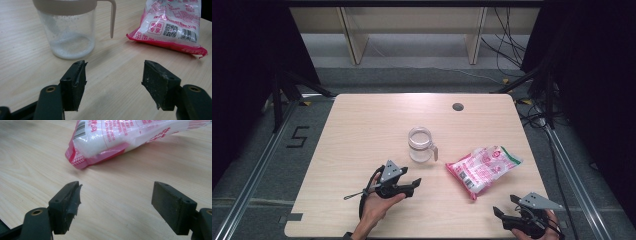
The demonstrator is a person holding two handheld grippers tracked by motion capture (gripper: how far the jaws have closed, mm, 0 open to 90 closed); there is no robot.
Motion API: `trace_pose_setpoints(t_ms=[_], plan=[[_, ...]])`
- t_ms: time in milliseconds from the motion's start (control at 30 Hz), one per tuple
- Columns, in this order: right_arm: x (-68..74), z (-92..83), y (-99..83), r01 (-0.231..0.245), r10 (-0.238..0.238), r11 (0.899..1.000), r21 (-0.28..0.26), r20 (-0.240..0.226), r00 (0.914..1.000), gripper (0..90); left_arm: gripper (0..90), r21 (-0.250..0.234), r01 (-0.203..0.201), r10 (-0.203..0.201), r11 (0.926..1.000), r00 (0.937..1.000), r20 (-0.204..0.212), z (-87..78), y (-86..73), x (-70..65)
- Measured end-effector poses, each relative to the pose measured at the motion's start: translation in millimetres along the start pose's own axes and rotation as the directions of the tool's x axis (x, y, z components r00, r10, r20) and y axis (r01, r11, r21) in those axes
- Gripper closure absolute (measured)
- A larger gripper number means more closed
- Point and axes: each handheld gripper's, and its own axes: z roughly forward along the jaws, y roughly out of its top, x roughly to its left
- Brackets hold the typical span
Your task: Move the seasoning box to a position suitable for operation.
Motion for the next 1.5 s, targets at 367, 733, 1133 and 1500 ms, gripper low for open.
trace_pose_setpoints(t_ms=[367, 733, 1133, 1500], plan=[[-0.5, 0.9, -0.6, 0.002, -0.002, 1.000, 0.007, 0.009, 1.0000, 23.9, 52.6, -0.015, -0.041, 0.041, 0.9990, 0.9991, -0.015, 40.2, 24.6, -12.7], [-2.2, -1.9, -0.7, -0.011, 0.011, 1.000, 0.010, 0.007, 0.9999, 24.9, 57.4, 0.031, -0.163, 0.165, 0.9861, 0.9829, -0.081, 82.6, 44.4, -16.4], [2.2, -0.8, -0.7, -0.056, 0.056, 0.998, 0.017, -0.006, 0.9984, 24.9, 84.1, 0.003, -0.151, 0.151, 0.9885, 0.9856, -0.077, 100.7, 51.6, -4.2], [1.9, -0.4, -0.6, -0.057, 0.058, 0.998, 0.029, -0.009, 0.9983, 24.9, 83.7, 0.011, -0.091, 0.092, 0.9957, 0.9952, -0.033, 83.1, 42.1, -8.6]])
